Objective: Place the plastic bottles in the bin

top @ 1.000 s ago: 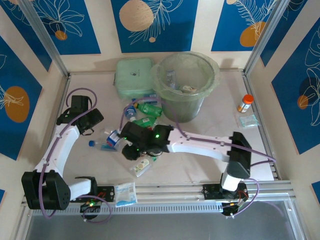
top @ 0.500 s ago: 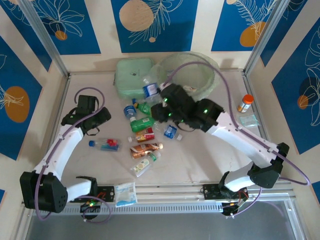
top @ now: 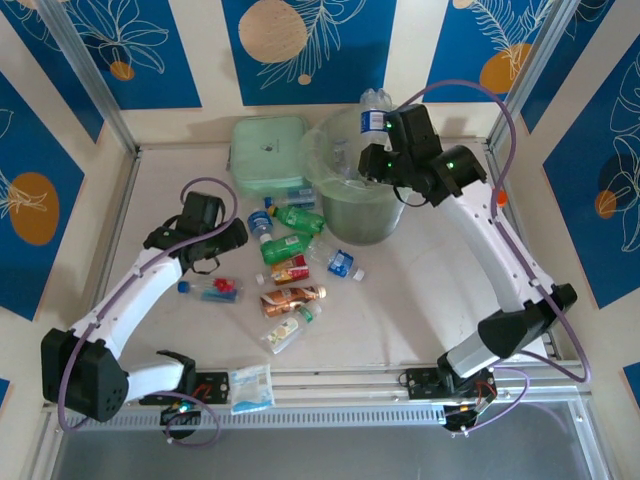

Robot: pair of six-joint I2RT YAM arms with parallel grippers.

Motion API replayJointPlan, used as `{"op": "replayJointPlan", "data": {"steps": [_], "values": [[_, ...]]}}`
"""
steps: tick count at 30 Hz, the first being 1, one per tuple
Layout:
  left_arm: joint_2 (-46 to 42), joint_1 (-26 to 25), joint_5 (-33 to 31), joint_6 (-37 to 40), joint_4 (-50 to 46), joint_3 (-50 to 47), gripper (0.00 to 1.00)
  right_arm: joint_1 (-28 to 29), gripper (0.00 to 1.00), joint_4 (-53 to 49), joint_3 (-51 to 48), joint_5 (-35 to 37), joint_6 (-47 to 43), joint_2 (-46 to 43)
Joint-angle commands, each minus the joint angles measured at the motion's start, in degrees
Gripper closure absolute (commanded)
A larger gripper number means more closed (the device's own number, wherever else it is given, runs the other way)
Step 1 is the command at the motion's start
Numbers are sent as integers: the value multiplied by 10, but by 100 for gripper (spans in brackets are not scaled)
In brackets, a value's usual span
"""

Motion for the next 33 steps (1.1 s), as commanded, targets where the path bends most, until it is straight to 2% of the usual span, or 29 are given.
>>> {"op": "replayJointPlan", "data": {"steps": [1,4,6,11,16,20,25,27,33], "values": [[5,-9,5,-4,8,1,23,-33,80,-16,23,-33,-20,19],[7,-15,3,-3,8,2,23,-65,79,-25,36,-58,-24,42],[9,-16,2,-2,8,4,23,-77,75,-23,42,-62,-30,53],[10,-19,6,4,8,9,21,-93,54,-33,68,-61,-38,70],[11,-24,9,13,8,12,19,-92,39,-18,63,-62,-44,52],[14,-31,14,24,7,17,18,-85,38,-23,65,-52,-46,33],[9,-53,22,51,2,30,18,-42,37,8,17,-35,-58,-36],[4,-65,32,64,1,34,12,-12,37,31,-19,-31,-67,-73],[-20,-125,60,108,-12,38,10,105,37,80,-140,17,-67,-180]]}}
